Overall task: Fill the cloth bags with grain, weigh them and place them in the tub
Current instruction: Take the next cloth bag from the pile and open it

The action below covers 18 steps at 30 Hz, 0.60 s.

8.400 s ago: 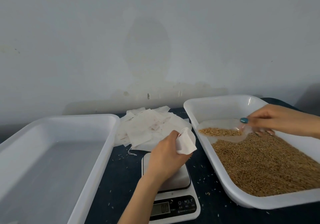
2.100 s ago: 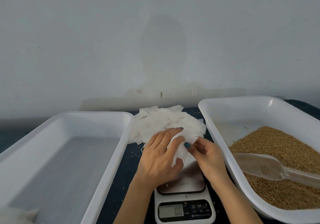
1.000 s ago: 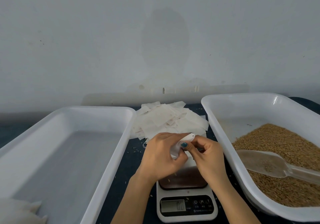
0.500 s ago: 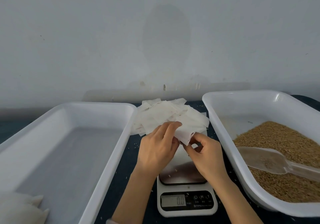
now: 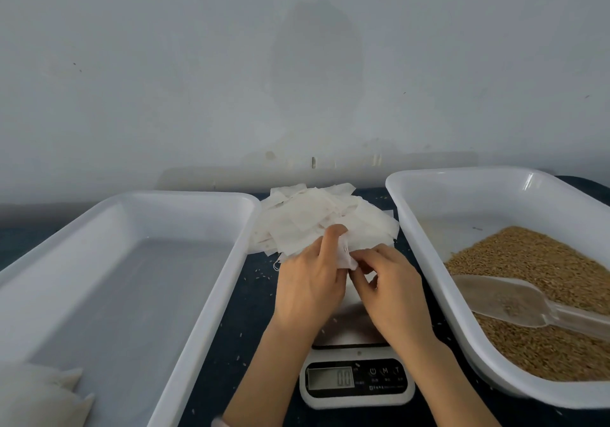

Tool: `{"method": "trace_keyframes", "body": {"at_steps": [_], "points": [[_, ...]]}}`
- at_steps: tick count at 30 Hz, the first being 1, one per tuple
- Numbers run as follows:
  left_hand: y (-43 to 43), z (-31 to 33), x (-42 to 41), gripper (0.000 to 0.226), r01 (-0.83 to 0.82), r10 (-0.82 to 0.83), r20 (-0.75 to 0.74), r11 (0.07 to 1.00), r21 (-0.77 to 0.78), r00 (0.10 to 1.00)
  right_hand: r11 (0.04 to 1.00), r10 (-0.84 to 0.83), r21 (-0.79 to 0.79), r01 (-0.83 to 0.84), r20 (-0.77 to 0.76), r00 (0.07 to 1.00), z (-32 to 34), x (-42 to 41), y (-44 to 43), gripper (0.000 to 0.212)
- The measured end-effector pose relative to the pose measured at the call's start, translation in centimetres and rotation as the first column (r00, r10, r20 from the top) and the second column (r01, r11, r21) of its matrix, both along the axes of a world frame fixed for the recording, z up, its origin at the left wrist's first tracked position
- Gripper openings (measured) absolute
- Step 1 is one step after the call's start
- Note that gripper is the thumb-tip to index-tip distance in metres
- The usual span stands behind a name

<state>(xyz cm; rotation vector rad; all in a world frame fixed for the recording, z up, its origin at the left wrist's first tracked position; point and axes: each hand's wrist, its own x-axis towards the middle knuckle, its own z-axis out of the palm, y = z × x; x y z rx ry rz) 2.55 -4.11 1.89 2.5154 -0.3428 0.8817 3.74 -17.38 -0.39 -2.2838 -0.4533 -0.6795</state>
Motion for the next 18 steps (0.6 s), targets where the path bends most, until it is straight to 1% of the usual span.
{"method": "trace_keyframes", "body": {"at_steps": [2,4,6,7,8,9,12,13,14,15,18], "points": [[-0.5,0.1,-0.2,0.053,0.023,-0.023,-0.026,0.999,-0.023,0.999,1.0,-0.01,0.01,0.01,-0.02,1.0,0.1,0.0,-0.1,0.011],[-0.9,-0.1,-0.2,0.055,0.054,-0.059,-0.064,0.995,-0.078,0.996,1.0,-0.006,0.022,0.007,-0.025,1.0,0.2,0.0,-0.1,0.011],[-0.9,-0.4,0.2,0.063,0.099,-0.121,-0.106,0.976,-0.193,0.987,0.999,-0.003,0.054,0.004,-0.016,1.0,0.3,-0.1,-0.1,0.01],[-0.8,-0.6,0.3,0.07,0.116,-0.148,-0.123,0.966,-0.232,0.981,0.998,-0.005,0.07,0.006,-0.016,1.0,0.3,-0.1,-0.2,0.011],[-0.7,-0.8,0.4,0.076,0.128,-0.162,-0.131,0.963,-0.237,0.978,0.997,-0.015,0.076,0.016,-0.019,1.0,0.3,-0.1,-0.1,0.013],[-0.7,-0.9,0.4,0.08,0.136,-0.165,-0.13,0.97,-0.203,0.978,0.997,-0.033,0.07,0.035,-0.021,0.999,0.3,-0.1,-0.1,0.016],[-0.6,-1.1,0.5,0.088,0.092,-0.088,-0.054,0.994,0.063,0.995,0.997,-0.059,0.056,0.061,-0.026,0.998,0.3,-0.1,0.0,0.023],[-0.6,-1.1,0.4,0.086,0.054,-0.052,-0.021,0.994,0.093,0.998,0.996,-0.051,0.067,0.053,-0.038,0.998,0.2,-0.2,0.0,0.024],[-0.6,-1.0,0.4,0.082,0.017,-0.017,0.008,0.997,0.074,1.0,0.995,-0.039,0.088,0.043,-0.054,0.998,0.2,-0.2,0.0,0.022],[-0.5,-0.8,0.4,0.077,-0.008,0.007,0.031,1.0,0.022,0.999,0.991,-0.028,0.125,0.037,-0.071,0.997,0.1,-0.1,0.0,0.021],[0.1,-0.2,0.4,0.065,-0.022,0.028,0.039,0.99,-0.136,0.999,0.956,-0.01,0.29,0.05,-0.139,0.99,0.1,0.3,-0.3,0.022]]}}
